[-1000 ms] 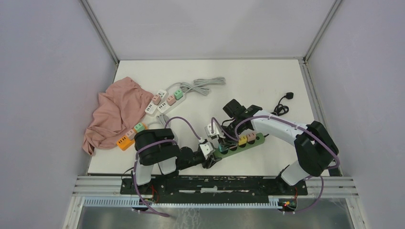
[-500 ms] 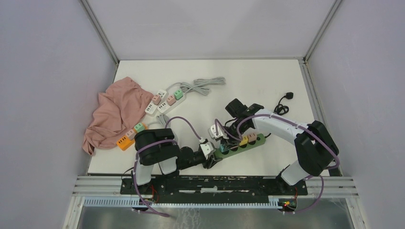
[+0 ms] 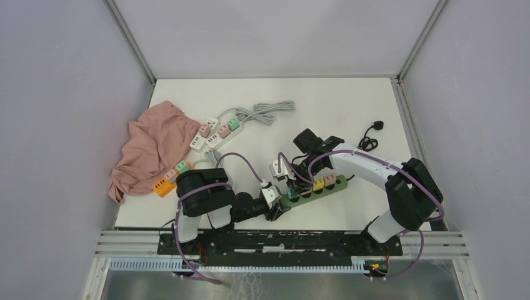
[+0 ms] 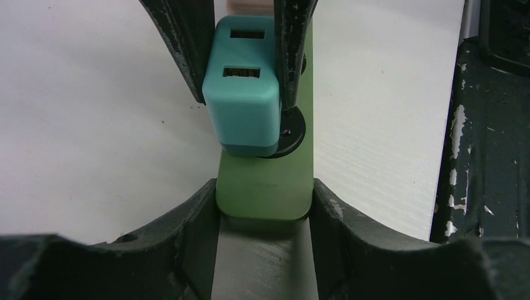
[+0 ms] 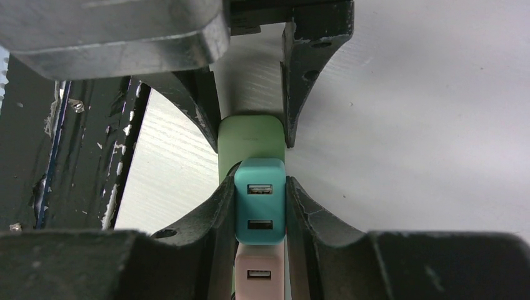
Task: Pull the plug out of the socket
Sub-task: Remove the plug from the socket.
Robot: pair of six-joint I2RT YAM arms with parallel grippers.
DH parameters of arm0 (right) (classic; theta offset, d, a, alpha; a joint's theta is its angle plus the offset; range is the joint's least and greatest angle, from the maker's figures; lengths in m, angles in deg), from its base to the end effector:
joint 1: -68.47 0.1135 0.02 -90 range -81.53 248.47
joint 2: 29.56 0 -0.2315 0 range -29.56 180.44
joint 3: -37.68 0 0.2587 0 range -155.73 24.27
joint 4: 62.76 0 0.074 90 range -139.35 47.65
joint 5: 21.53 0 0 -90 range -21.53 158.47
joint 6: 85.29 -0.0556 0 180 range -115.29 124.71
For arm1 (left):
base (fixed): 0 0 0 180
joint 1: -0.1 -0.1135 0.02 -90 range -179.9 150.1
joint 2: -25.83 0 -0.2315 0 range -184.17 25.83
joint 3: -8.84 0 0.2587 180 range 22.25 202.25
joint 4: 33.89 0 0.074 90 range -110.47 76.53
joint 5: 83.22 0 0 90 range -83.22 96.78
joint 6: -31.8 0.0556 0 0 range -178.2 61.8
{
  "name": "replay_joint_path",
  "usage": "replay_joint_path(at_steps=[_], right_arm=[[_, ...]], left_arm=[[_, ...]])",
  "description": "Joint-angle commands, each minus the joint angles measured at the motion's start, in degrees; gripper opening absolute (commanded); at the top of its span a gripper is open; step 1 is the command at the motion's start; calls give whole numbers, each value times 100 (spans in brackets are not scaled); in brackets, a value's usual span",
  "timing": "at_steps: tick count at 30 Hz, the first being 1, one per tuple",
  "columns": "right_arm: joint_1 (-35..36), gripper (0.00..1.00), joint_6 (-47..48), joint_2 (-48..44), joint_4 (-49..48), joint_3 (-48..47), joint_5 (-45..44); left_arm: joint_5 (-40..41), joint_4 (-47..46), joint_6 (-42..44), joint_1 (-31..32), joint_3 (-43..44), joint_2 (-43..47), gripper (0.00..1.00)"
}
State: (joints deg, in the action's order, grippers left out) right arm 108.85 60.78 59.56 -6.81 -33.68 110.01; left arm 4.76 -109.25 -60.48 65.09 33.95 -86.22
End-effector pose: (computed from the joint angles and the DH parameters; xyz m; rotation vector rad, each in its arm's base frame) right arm 0.2010 0.2194 0.1551 -2.0461 1.6373 0.9320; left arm 0.1029 -0.2253 0.0437 0.9899 1.5731 -0.8671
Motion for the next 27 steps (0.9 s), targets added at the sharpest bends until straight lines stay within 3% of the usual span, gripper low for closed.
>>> replay_joint_path(at_steps=[1, 5, 8, 14, 18, 21, 27], right_arm=[[-112, 0, 294, -398, 204, -350, 931], [-28, 0, 1166, -347, 885, -327, 1503], [203, 0, 1264, -271, 962, -366, 1648], [412, 0, -290, -225, -71, -465, 1445], [106, 0, -412, -194, -171, -502, 1319], [-220, 0, -67, -221, 153, -509, 1370], [-316, 0, 1469, -259, 1237, -485, 1715]], left_arm=[[228, -571, -35, -56, -146, -222, 3], [231, -565, -32, -52, -151, -208, 3], [213, -567, -44, -57, -143, -194, 3], [210, -570, -52, -57, -133, -211, 3], [202, -566, -57, -55, -149, -185, 3], [208, -567, -51, -56, -167, -153, 3], [194, -569, -48, -55, -160, -149, 3]])
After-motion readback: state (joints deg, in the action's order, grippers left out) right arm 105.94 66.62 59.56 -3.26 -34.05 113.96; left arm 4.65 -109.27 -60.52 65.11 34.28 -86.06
